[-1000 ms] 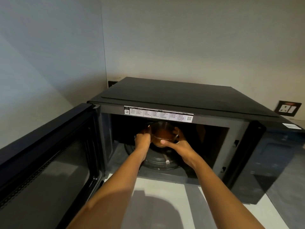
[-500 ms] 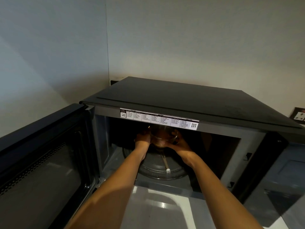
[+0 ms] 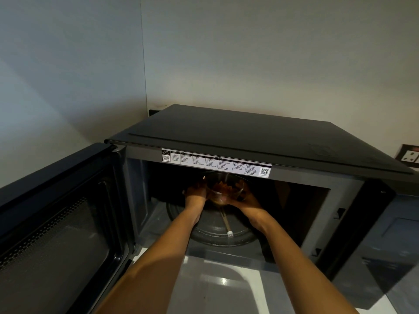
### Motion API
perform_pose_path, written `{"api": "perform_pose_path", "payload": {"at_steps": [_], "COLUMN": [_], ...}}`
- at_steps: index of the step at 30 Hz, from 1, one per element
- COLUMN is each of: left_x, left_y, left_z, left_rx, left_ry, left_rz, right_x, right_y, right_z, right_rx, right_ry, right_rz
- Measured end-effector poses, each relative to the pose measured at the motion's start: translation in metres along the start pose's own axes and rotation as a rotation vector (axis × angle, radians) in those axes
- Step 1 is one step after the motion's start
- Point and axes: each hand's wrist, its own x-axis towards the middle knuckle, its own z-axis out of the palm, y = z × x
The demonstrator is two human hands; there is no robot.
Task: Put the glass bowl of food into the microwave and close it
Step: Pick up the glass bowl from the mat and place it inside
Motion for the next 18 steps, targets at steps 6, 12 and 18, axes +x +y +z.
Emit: {"api": "perform_pose_path", "payload": {"at_steps": [6,12,18], "left_x": [-0.0038,-0.0049,-0.0067], "left_y": [-0.0019,-0.0022,-0.0034], "left_z": [-0.0023,-0.0036,-0.0041], "left_rx": [-0.107,-0.217,-0.186], "left_ry": [-0.029,-0.045,-0.064], "left_rz": [-0.005,-0.012,-0.003], "right_x": [0.0009,0.001,0.001], "right_y": [0.003,0.0063,0.0072], "right_z": [0.0021,0.0012,-0.0004], "right_rx": [-0.009,-0.014,-0.032], "right_ry": [0.01,-0.004,-0.009], "right_rz": [-0.008,-0.006,-0.006]}}
